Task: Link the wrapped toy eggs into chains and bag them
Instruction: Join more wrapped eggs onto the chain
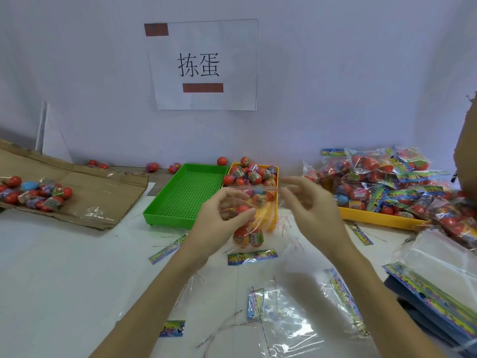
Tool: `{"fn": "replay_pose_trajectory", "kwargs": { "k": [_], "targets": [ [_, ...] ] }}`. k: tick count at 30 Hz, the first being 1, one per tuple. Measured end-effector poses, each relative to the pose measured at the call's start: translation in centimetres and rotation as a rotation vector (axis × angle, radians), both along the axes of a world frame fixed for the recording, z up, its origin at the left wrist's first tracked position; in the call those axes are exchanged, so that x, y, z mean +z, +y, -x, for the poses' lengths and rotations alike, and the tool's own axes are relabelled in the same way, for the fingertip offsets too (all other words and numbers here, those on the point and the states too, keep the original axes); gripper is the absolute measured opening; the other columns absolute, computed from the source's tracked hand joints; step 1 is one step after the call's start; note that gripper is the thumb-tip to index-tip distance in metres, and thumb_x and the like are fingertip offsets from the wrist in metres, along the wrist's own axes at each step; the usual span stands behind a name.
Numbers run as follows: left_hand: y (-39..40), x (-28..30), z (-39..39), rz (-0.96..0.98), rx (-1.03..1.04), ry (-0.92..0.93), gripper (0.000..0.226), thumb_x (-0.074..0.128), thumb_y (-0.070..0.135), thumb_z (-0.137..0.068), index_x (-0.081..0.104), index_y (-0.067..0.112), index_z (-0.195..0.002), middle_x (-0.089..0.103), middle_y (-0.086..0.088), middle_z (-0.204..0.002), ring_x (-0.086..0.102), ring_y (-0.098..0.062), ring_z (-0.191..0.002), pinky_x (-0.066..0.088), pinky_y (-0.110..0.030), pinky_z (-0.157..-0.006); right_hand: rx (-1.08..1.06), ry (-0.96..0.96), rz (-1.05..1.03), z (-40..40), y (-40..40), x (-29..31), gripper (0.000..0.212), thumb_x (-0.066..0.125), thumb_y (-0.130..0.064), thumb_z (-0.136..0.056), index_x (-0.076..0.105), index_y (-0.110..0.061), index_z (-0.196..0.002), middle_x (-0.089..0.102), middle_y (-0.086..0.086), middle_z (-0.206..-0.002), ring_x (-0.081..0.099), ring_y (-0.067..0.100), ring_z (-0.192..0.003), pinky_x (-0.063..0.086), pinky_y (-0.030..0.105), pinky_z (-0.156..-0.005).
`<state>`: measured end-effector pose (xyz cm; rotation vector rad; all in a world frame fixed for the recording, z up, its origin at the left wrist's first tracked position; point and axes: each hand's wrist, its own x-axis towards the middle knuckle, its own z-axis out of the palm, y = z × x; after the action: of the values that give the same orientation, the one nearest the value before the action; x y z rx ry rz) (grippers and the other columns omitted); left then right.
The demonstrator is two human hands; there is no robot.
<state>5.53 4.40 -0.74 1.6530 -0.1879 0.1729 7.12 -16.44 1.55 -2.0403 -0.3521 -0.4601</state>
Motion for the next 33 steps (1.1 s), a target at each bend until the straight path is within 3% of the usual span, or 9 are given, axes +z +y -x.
{"fn": "replay_pose_trajectory", "kwargs": {
  "k": [3,7,13,17,20,24,26,29,33],
  "targets": [
    [-0.1,0.1,0.1,-0.018,-0.030,-0.043,0.033,0.083,0.012,-0.088,0.067,0.019,-0.116,0.080,0.001,-0.106,0.075,-0.015,-0.101,0.060,-0.025,-0.085,0.121,0.066,-0.038,0.5,1.7,-0.5,0.050,0.073,-0.035,-0.093,0.056,-0.029,-0.140,0.071,-0.014,-0.110,0.066,-0.001,-0.103,0.056,0.017,-0.086],
    [0.0,0.1,0.2,-0.033,-0.049,-0.044,0.034,0.084,0.015,-0.087,0.067,0.021,-0.116,0.080,0.004,-0.105,0.076,-0.014,-0.099,0.058,-0.020,-0.081,0.051,-0.036,-0.171,0.6,2.3,-0.8,0.035,0.070,-0.015,-0.097,0.061,-0.024,-0.129,0.074,-0.006,-0.093,0.070,0.005,-0.090,0.058,0.022,-0.082],
    [0.6,0.2,-0.5,0.092,0.174,-0.027,0.016,0.078,0.011,-0.091,0.069,0.015,-0.103,0.077,-0.003,-0.099,0.076,-0.017,-0.091,0.062,-0.029,-0.079,-0.106,-0.258,-0.181,1.0,2.7,-1.2,0.025,0.062,-0.006,-0.100,0.061,-0.023,-0.117,0.069,-0.009,-0.098,0.066,0.006,-0.093,0.052,0.013,-0.078],
    [2.2,0.7,-1.0,0.177,0.447,-0.022,0.018,0.071,0.006,-0.094,0.065,0.023,-0.100,0.073,-0.003,-0.096,0.073,-0.010,-0.074,0.057,-0.018,-0.060,0.014,-0.231,0.055,0.5,3.6,-2.9,0.018,0.058,-0.006,-0.101,0.070,-0.014,-0.112,0.067,-0.005,-0.109,0.062,0.006,-0.103,0.051,0.024,-0.089],
    [3.0,0.6,-1.2,0.164,0.527,0.024,0.020,0.067,0.006,-0.094,0.064,0.025,-0.102,0.072,-0.006,-0.096,0.071,-0.012,-0.070,0.057,-0.024,-0.055,0.156,-0.137,0.252,0.0,4.8,-4.3,0.024,0.054,-0.016,-0.105,0.069,-0.013,-0.124,0.063,-0.001,-0.128,0.056,0.015,-0.122,0.044,0.034,-0.105],
    [3.3,0.6,-1.3,0.168,0.532,0.049,0.021,0.063,0.003,-0.092,0.063,0.022,-0.102,0.073,-0.002,-0.082,0.061,-0.018,-0.061,0.051,-0.028,-0.046,0.213,-0.082,0.515,-0.8,7.0,-5.0,0.038,0.040,-0.037,-0.110,0.055,-0.035,-0.145,0.045,-0.005,-0.156,0.034,0.013,-0.146,0.024,0.038,-0.118],
    [3.2,0.5,-1.2,0.138,0.528,0.034,0.020,0.061,0.004,-0.092,0.062,0.022,-0.100,0.073,-0.001,-0.075,0.058,-0.020,-0.062,0.052,-0.031,-0.052,0.190,-0.047,0.611,-0.9,8.2,-5.4,0.041,0.028,-0.047,-0.110,0.046,-0.047,-0.146,0.037,-0.007,-0.161,0.022,0.014,-0.152,0.013,0.042,-0.116],
    [3.1,0.3,-1.3,0.058,0.530,0.015,0.020,0.060,0.005,-0.093,0.061,0.023,-0.101,0.073,-0.016,-0.090,0.060,-0.023,-0.070,0.055,-0.045,-0.072,0.169,0.005,0.652,-0.8,8.9,-5.9,0.045,0.017,-0.053,-0.108,0.039,-0.053,-0.147,0.033,-0.008,-0.163,0.010,0.018,-0.155,0.003,0.045,-0.117],
    [3.0,0.3,-1.4,0.058,0.510,0.006,0.020,0.060,0.002,-0.094,0.060,0.020,-0.103,0.072,-0.016,-0.088,0.064,-0.019,-0.063,0.055,-0.037,-0.064,0.143,-0.008,0.634,-1.0,8.8,-5.8,0.045,0.020,-0.048,-0.110,0.042,-0.045,-0.149,0.042,-0.014,-0.154,0.020,0.014,-0.150,0.006,0.039,-0.116]
  ]
}}
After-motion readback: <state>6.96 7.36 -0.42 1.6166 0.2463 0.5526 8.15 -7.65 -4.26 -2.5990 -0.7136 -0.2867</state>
